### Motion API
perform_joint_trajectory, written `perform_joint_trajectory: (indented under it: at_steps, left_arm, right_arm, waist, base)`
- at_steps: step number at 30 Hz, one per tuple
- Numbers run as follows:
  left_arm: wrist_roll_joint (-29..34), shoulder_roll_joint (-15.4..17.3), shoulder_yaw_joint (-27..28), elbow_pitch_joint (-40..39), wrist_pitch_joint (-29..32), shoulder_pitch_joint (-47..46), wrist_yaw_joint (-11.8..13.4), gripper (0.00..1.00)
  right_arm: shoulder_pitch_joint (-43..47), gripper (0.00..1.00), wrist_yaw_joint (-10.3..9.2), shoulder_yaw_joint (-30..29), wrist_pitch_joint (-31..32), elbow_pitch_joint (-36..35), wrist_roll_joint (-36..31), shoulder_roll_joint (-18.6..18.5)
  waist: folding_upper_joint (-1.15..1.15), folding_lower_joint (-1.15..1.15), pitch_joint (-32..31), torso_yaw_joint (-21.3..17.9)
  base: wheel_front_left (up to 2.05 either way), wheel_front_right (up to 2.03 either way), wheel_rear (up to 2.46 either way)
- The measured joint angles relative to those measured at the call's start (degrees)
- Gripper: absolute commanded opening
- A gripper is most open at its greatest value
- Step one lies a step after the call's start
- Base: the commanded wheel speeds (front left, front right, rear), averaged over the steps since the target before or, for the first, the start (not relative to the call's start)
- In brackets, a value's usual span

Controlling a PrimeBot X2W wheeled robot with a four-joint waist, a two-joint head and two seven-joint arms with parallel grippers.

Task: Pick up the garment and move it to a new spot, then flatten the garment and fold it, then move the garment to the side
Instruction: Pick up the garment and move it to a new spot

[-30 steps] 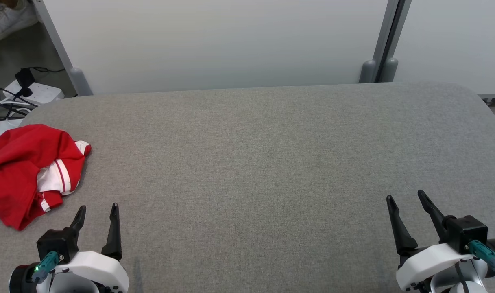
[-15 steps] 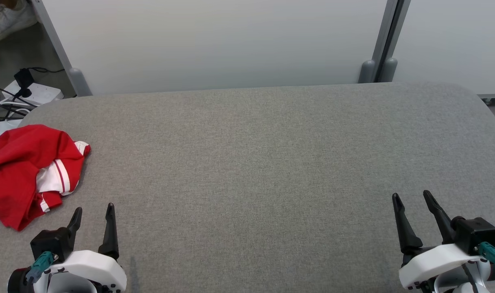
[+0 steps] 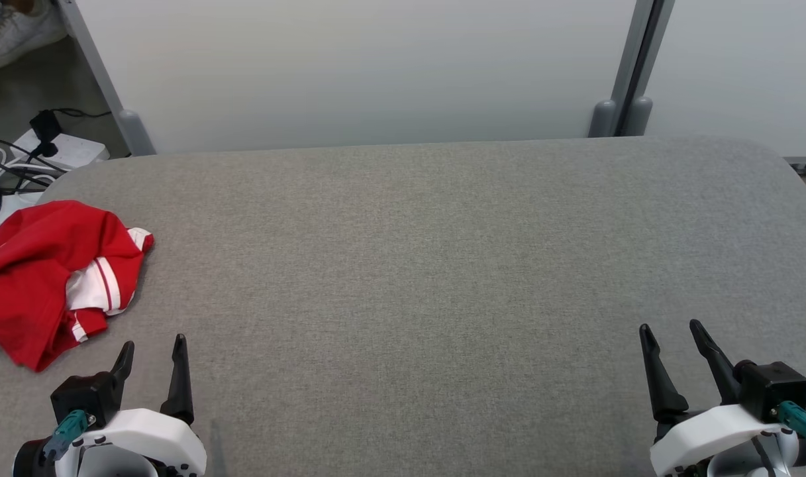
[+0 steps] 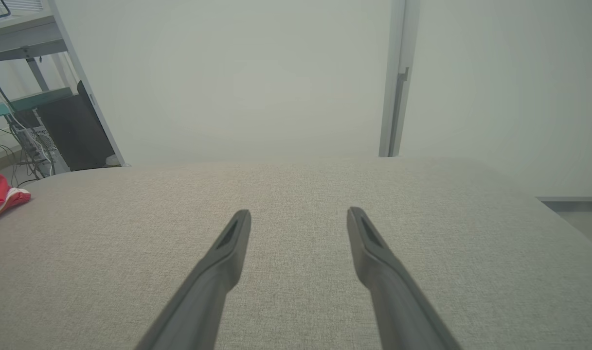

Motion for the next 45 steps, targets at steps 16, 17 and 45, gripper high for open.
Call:
perform_joint_trajectory:
  at_steps: [16, 17, 45]
  left_arm:
    - [-0.6, 0.6, 0.2, 0.7, 0.1, -1.1, 0.4, 1.00]
    - [-0.7, 0.7, 0.3, 0.7, -0.1, -1.1, 0.4, 1.00]
    - [-1.6, 1.0, -0.7, 0.7, -0.1, -1.2, 1.0, 1.00]
  right_arm:
    - [0.0, 1.00, 0.00, 1.9, 0.0, -0.2, -0.1, 0.0]
    - [0.0, 1.00, 0.00, 2.3, 0.0, -0.4, -0.1, 0.1]
    - [-0.2, 1.00, 0.15, 4.9, 0.0, -0.4, -0.7, 1.0]
  waist:
    - [0.00, 0.00, 0.0, 9.9]
    - [0.00, 0.00, 0.0, 10.7]
    - [0.00, 0.00, -0.2, 19.9]
  base:
    - [0.00, 0.00, 0.00]
    - [0.00, 0.00, 0.00]
    - [0.00, 0.00, 0.00]
